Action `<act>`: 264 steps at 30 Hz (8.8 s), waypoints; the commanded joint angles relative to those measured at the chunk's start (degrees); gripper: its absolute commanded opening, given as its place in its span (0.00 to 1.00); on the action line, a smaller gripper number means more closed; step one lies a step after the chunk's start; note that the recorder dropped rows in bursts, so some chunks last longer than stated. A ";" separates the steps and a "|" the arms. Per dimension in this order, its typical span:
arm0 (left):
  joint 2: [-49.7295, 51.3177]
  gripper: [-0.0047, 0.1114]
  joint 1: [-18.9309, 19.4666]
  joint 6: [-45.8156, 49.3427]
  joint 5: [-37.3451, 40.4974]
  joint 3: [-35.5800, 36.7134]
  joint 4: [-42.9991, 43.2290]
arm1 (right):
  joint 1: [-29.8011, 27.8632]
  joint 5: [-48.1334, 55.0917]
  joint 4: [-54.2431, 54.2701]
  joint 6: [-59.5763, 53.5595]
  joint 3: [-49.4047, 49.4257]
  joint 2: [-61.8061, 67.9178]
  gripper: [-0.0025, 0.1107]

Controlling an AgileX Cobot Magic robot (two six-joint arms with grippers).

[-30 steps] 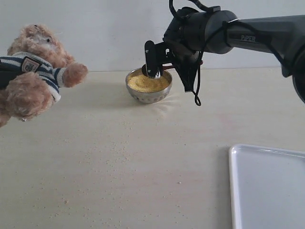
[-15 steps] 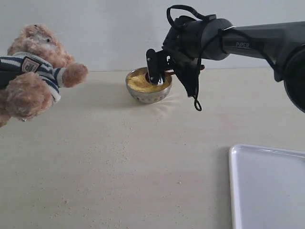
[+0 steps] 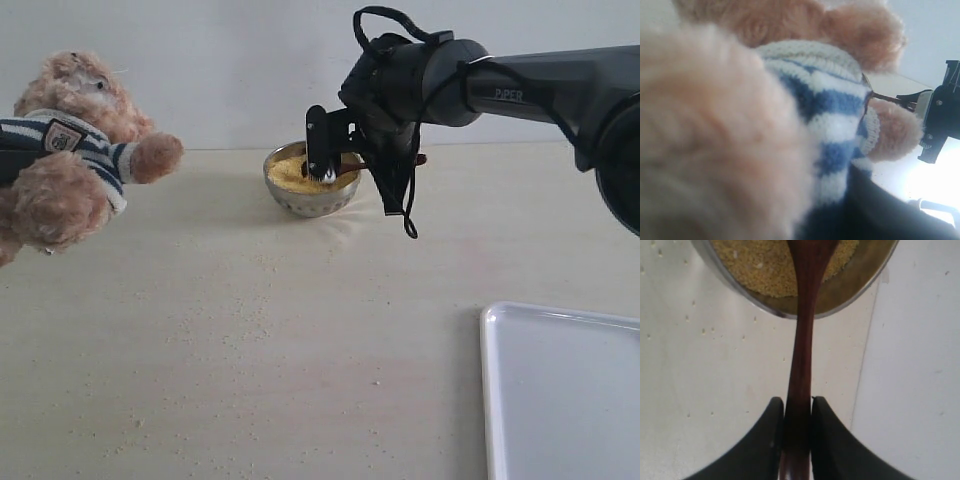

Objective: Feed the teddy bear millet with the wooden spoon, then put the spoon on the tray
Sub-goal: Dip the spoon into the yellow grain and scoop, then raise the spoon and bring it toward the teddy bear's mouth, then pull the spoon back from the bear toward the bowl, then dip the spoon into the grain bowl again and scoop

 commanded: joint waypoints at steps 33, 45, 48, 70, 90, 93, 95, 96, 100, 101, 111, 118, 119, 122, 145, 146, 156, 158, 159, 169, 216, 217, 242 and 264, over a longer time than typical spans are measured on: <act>-0.39 0.08 0.15 0.65 0.15 0.09 -0.61 | -0.14 1.48 6.33 2.38 -0.23 0.04 0.02; -0.39 0.08 0.15 0.65 0.15 0.09 -0.61 | -0.14 1.67 11.32 5.75 -0.23 -0.07 0.02; -0.39 0.08 0.15 0.65 0.15 0.09 -0.61 | -0.14 2.69 15.17 2.51 -0.23 -0.07 0.02; -0.39 0.08 0.15 0.65 0.14 0.09 -0.48 | -5.33 4.66 19.12 9.66 -0.23 -0.56 0.02; 0.57 0.08 -4.10 6.09 2.72 0.09 -0.48 | -9.87 20.09 51.35 -1.26 -0.23 -11.68 0.02; 2.45 0.08 -7.33 6.21 2.90 0.09 -0.48 | -9.63 22.09 52.82 -0.20 -0.23 -12.98 0.02; 4.43 0.08 -9.21 6.21 2.80 0.09 -0.70 | -9.04 22.32 52.82 0.98 -0.23 -14.01 0.02; 5.45 0.08 -9.86 6.21 2.80 0.09 -1.13 | -8.67 22.32 52.82 1.59 -0.23 -14.59 0.02; 8.57 0.08 -10.59 5.72 5.38 0.09 -3.92 | -7.00 22.05 53.27 4.16 -0.35 -16.13 0.02; 9.07 0.08 -10.59 5.72 6.36 0.09 -4.50 | -6.73 22.05 53.36 4.65 -0.46 -16.26 0.02; 9.96 0.08 -10.59 4.64 10.66 0.09 -5.15 | 1.05 16.24 50.60 7.03 -4.41 -15.85 0.02; 9.96 0.08 -10.59 4.64 12.75 0.09 -5.40 | 7.51 13.55 37.87 10.86 -4.51 -15.85 0.02; 9.96 0.08 -10.59 4.64 12.75 0.09 -5.50 | 8.22 13.42 36.28 11.42 -4.51 -15.85 0.02; 9.96 0.08 -10.59 4.64 12.75 0.09 -5.74 | 9.90 13.06 34.19 11.63 -4.51 -15.85 0.02; 9.96 0.08 -10.59 4.64 13.70 0.09 -6.39 | 18.32 17.15 0.68 13.40 -4.25 -15.27 0.02; 9.96 0.08 -10.59 4.64 13.80 0.09 -6.39 | 18.56 17.04 1.05 13.40 -4.25 -15.27 0.02; 9.96 0.08 -10.59 4.64 14.05 0.09 -6.64 | 19.27 18.46 -0.85 16.21 -4.25 -15.27 0.02; 9.96 0.08 -10.59 4.64 13.90 0.09 -6.63 | 19.27 18.26 -2.35 18.64 -4.25 -15.27 0.02; 9.96 0.08 -10.59 4.64 13.60 0.09 -6.63 | 19.16 18.26 -2.93 19.48 -4.25 -15.27 0.02; 9.96 0.08 -10.48 4.64 7.42 -0.02 -6.63 | 10.48 23.09 6.13 12.19 -4.25 -15.39 0.02; 9.96 0.08 -9.20 6.23 4.13 -0.02 -4.72 | 3.85 6.48 -15.65 -2.96 -4.39 3.70 0.02; 9.96 0.08 -9.20 6.23 4.13 -0.02 -4.72 | 3.85 6.38 -15.67 -2.96 -4.39 3.70 0.02; 9.96 0.08 -9.20 6.23 4.13 -0.02 -2.99 | 3.85 8.73 -5.17 0.35 -4.39 -0.11 0.02; 9.96 0.08 -9.20 6.23 2.87 -0.02 -3.00 | 0.93 5.44 0.03 0.69 -4.28 0.65 0.02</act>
